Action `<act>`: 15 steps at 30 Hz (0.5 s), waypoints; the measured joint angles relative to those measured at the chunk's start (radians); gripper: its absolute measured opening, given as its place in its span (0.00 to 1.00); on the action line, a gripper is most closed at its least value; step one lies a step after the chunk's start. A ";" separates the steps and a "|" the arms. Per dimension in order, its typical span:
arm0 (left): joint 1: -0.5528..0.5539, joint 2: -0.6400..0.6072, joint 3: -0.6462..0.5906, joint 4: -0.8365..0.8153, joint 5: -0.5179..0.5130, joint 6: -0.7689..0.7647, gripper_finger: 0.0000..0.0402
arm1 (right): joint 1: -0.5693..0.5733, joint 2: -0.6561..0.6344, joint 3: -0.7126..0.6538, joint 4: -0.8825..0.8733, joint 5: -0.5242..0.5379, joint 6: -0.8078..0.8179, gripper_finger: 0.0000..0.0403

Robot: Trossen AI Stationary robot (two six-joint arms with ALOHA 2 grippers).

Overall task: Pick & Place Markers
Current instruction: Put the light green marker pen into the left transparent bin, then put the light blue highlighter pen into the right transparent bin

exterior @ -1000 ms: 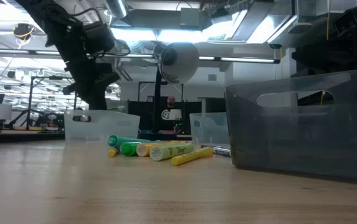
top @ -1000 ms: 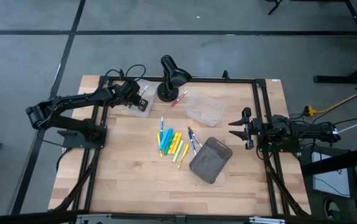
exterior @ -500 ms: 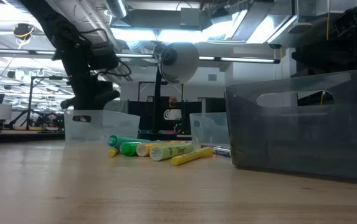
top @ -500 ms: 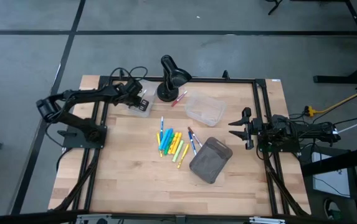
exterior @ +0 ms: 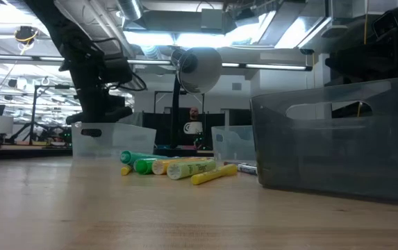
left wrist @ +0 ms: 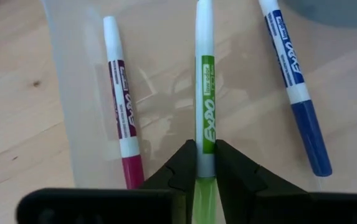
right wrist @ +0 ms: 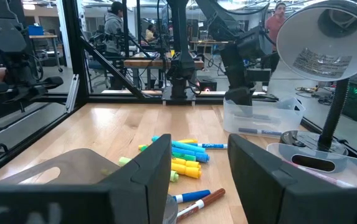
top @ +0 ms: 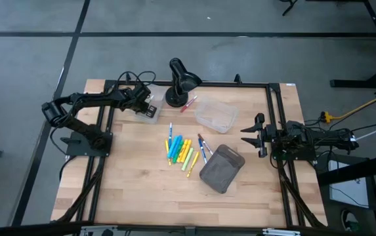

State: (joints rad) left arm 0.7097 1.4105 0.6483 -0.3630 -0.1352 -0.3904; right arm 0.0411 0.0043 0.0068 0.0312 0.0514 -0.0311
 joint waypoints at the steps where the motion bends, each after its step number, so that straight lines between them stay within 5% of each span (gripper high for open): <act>1: 0.000 0.000 0.000 0.000 0.000 0.000 0.14 | 0.000 0.000 0.000 0.000 0.000 0.000 0.39; 15: 0.000 -0.002 0.000 0.012 -0.001 0.014 0.22 | 0.000 0.000 0.000 0.000 0.000 0.000 0.39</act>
State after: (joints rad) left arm 0.7097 1.4088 0.6483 -0.3505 -0.1359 -0.3769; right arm 0.0411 0.0041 0.0069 0.0312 0.0514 -0.0311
